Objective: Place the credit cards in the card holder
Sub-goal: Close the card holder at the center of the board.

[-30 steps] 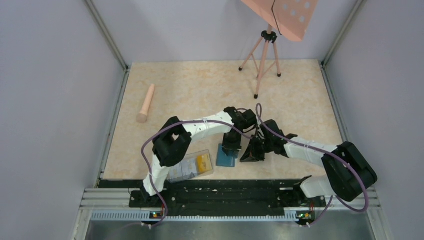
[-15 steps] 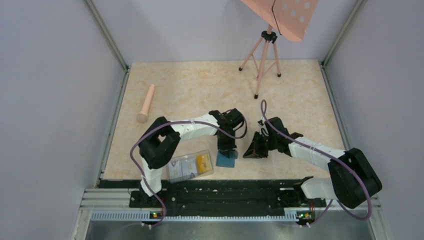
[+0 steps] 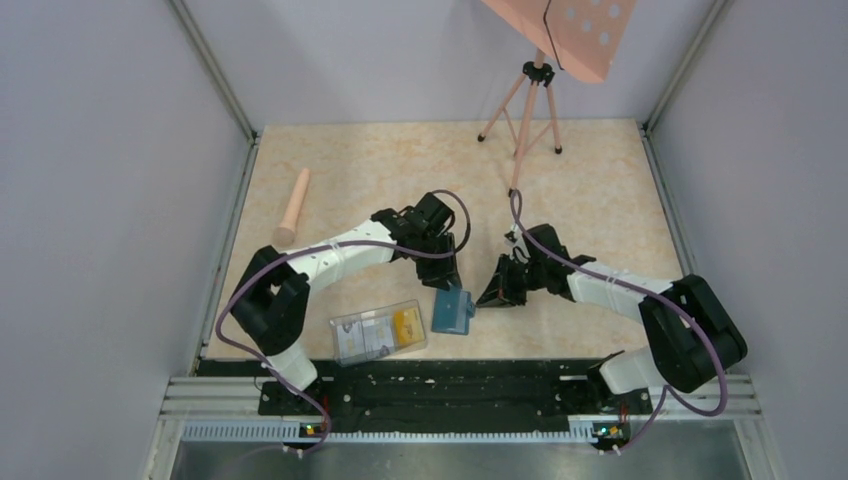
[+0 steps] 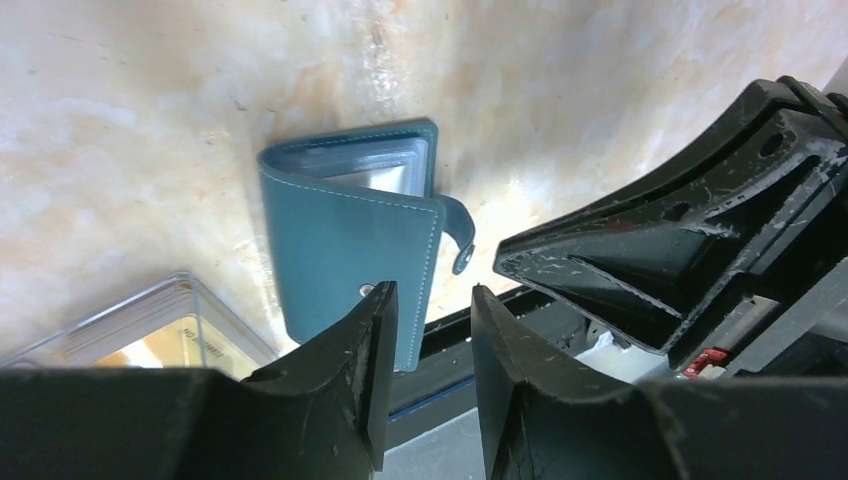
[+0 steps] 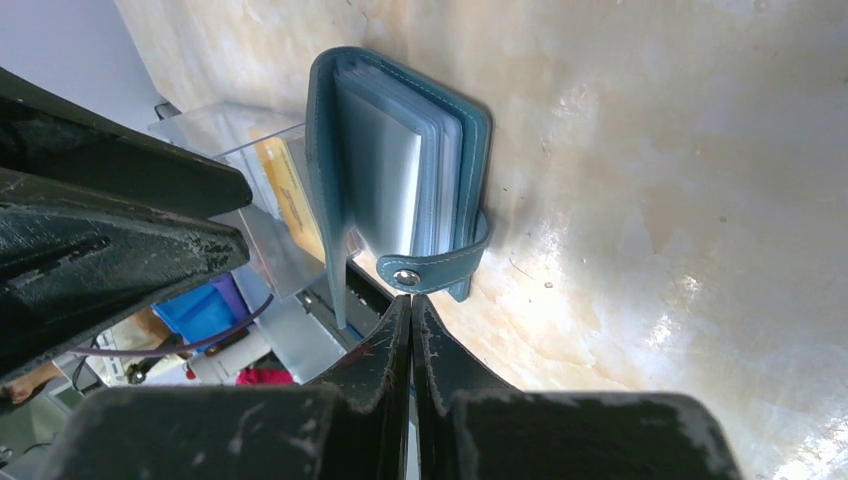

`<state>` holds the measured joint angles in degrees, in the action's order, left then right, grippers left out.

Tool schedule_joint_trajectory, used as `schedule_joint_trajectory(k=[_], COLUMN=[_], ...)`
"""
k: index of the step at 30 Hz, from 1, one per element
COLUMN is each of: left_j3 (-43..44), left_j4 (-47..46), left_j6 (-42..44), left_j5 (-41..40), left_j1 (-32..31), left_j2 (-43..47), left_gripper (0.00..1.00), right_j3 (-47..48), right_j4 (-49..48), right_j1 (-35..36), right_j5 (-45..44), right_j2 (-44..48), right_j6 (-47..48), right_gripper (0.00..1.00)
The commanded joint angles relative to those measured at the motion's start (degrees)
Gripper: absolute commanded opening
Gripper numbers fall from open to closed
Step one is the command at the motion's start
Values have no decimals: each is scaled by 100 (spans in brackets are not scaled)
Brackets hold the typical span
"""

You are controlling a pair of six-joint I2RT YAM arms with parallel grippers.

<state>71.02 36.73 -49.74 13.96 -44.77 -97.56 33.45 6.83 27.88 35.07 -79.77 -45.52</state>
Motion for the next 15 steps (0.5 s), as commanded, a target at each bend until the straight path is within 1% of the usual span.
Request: schedule_joint_trajectory(k=[1,3,4,5,6,9,10,12,15], left_j3=[-133,-263,-306,-340,-333,-218,-181,-69,42], left_j4=[195,169,168,188,233,399,397,379,267], left_j6=[299,299,310,331,361,481,516,564,570], left_j5=[-196,-283,-328,-365,-398,-453,-411,-323,-230], left_j1=[69,81,83,84,83,76,68,38,-34], left_j2=[351,446,463,444,394,94,-38,-276,-556], left_gripper=[38,38,37,33,28,6,1,0,0], right_j3=[302,292,288,287,287,312,338,350,330], right_j4=[-202,-169,-122,-76,3,302,456,638,730], right_j1=[-45,-46,-46,-46,-43,-58,-77,-116,-125], right_j5=[125,116,96,50,-5,-287,-393,-551,-519], right_j2=[-52,-41,-33,-1,42,199,231,284,251], right_j6=[114,127,146,168,201,372,448,530,623], right_gripper=[0,0,0,0,0,0,0,0,0])
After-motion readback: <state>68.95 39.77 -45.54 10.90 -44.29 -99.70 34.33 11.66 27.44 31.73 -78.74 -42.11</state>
